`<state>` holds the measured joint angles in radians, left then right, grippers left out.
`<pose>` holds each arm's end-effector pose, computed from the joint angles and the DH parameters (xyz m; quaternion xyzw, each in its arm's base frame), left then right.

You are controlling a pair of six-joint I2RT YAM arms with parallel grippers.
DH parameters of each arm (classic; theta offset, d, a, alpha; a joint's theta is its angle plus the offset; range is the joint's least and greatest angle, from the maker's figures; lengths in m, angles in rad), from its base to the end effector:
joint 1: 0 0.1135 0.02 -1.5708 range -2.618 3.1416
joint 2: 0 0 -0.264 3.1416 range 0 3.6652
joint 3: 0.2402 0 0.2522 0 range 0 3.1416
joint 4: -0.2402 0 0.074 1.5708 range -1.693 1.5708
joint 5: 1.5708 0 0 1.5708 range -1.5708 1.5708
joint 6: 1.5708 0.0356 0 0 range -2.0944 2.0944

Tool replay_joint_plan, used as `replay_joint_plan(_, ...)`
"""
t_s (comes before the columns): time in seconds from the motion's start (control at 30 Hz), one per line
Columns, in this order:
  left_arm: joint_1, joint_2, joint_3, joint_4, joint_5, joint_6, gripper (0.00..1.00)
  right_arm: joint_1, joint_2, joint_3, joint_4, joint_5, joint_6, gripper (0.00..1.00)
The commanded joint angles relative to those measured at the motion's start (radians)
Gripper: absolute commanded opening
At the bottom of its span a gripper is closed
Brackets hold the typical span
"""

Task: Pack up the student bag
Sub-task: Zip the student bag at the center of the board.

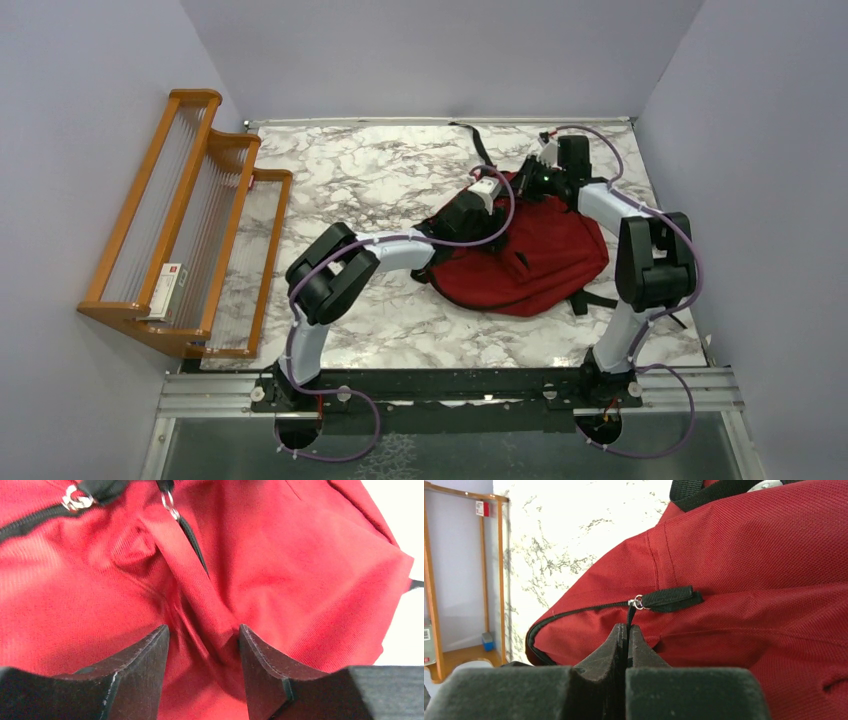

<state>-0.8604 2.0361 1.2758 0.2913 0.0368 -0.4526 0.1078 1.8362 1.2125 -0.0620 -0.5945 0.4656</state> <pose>0.2958 -0.3458 0.1746 0.1819 0.8323 -0.3319 0.4050 0.3987 0.0632 0.2084 0.0303 0.8726 0.3697 0.3179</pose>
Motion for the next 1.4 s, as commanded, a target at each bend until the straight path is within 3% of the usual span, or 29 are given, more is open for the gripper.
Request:
replay_joint_plan(0.0,0.022,-0.121,-0.095,-0.081,0.154,-0.075,0.55,-0.002,-0.082,-0.013,0.152,-0.019,0.027,0.01)
replay_joint_plan(0.13,0.114,-0.22,-0.204,0.0,0.261,-0.149,0.57,-0.002,-0.118,-0.052,0.214,-0.065,0.018,0.01)
replay_joint_plan(0.23,0.17,-0.285,-0.235,-0.01,0.31,-0.114,0.57,-0.002,-0.128,-0.082,0.259,-0.131,-0.001,0.01)
replay_joint_plan(0.57,0.273,-0.432,-0.144,-0.225,0.299,0.263,0.57,-0.002,-0.145,-0.158,0.426,-0.397,-0.027,0.01)
replay_joint_plan(0.7,0.284,-0.415,-0.135,-0.198,0.322,0.423,0.6,0.005,-0.154,-0.179,0.484,-0.44,-0.009,0.01)
replay_joint_plan(0.9,0.285,-0.356,-0.111,-0.11,0.479,0.612,0.61,0.041,-0.171,-0.162,0.439,-0.409,-0.064,0.01)
replay_joint_plan(1.17,0.288,-0.22,-0.055,0.037,0.693,0.737,0.61,0.041,-0.207,-0.17,0.413,-0.373,-0.075,0.01)
replay_joint_plan(1.37,0.277,-0.178,-0.046,0.121,0.739,0.793,0.61,0.041,-0.221,-0.175,0.396,-0.379,-0.077,0.01)
